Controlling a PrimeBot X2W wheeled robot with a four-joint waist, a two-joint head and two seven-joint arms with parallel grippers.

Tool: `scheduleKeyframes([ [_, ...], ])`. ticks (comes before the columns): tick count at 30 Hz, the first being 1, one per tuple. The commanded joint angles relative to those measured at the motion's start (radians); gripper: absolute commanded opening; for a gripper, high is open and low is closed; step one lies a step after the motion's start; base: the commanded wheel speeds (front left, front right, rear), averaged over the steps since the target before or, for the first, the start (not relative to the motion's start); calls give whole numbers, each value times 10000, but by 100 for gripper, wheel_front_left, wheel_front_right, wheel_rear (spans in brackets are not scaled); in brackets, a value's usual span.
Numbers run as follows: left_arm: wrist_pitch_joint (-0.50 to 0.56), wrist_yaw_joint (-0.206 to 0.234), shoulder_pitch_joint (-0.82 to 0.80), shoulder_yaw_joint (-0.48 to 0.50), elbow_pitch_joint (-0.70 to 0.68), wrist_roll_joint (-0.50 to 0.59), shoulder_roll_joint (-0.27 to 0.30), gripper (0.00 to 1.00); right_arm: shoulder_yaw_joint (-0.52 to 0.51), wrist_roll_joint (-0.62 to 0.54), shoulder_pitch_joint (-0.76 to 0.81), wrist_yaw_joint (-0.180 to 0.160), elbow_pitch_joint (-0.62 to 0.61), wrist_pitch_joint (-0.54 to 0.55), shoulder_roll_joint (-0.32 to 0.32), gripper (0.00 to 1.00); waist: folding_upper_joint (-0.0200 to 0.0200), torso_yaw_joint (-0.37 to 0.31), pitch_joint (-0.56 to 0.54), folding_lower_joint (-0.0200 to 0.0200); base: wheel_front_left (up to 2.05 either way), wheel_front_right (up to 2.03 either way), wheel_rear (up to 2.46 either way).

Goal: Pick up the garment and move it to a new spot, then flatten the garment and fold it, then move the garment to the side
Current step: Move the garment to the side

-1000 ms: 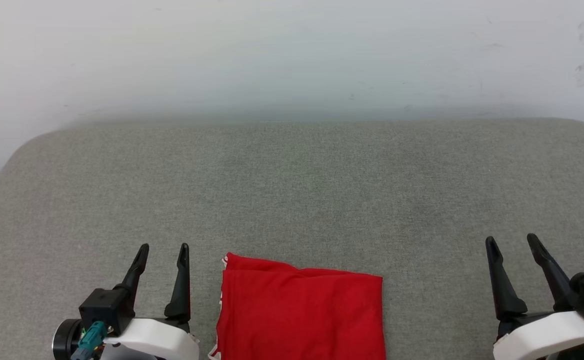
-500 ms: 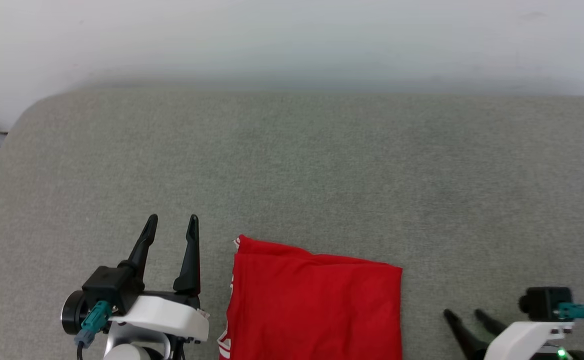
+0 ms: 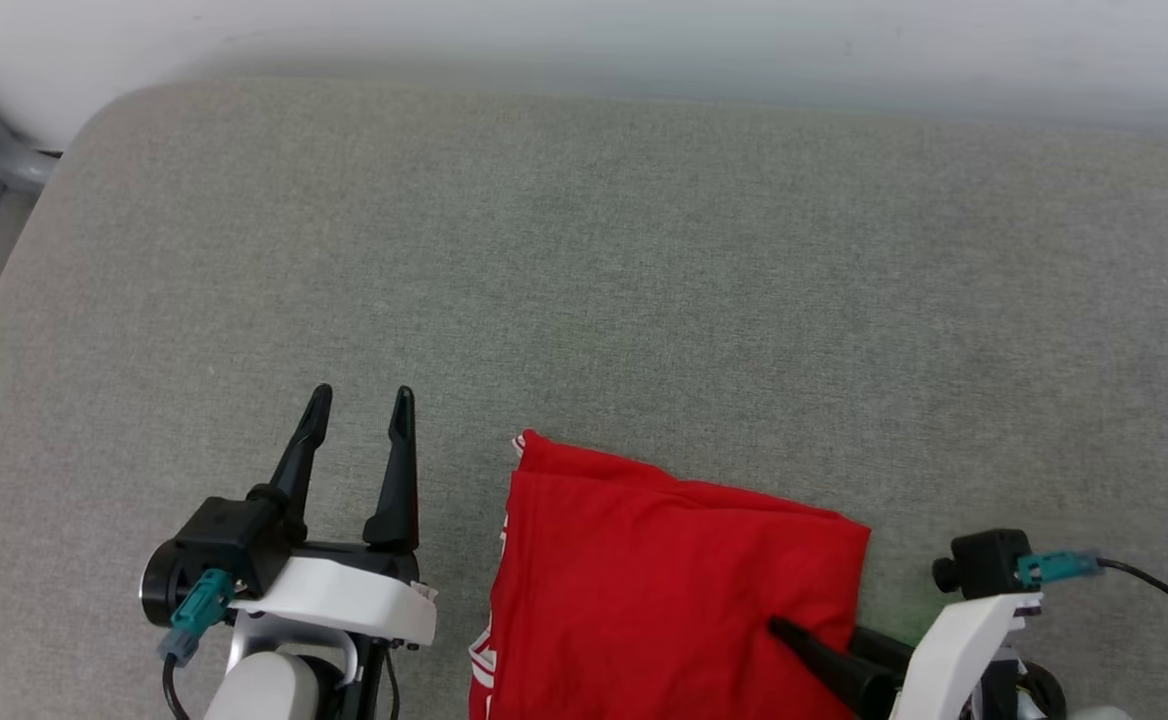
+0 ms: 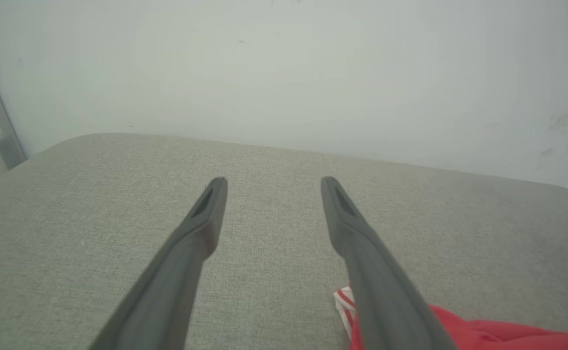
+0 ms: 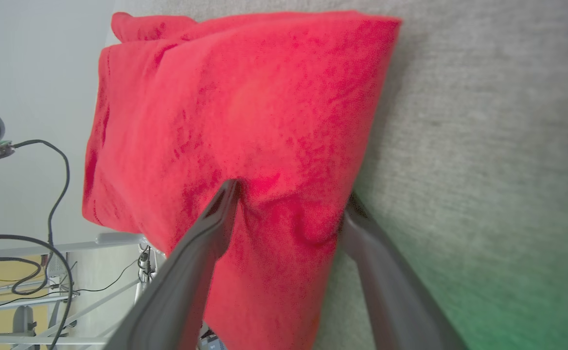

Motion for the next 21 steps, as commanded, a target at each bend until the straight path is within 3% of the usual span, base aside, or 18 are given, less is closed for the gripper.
scheduleKeyframes([
  [1,-24,-99,-124,82,45,114,-77,100,264,175,-31,-25,446,250,33,100,0,109,121,0,0,0,0],
  [2,-24,-132,-150,116,73,149,-128,100,353,292,-64,-26,613,358,47,100,0,131,150,0,0,0,0],
  [3,-24,-190,-167,144,100,188,-180,100,472,396,-101,-28,754,452,57,61,0,147,165,0,0,0,0],
  [5,-24,-258,-208,204,150,266,-246,100,626,549,-222,-30,862,424,43,0,0,164,186,0,0,0,0],
  [14,-24,-453,26,497,296,580,-326,100,995,167,-770,-23,420,-279,-456,0,0,-49,-205,0,0,0,0],
  [21,-23,-491,395,674,321,755,-199,100,823,-1505,-966,-22,325,-369,-881,0,0,-811,-814,0,0,0,0],
])
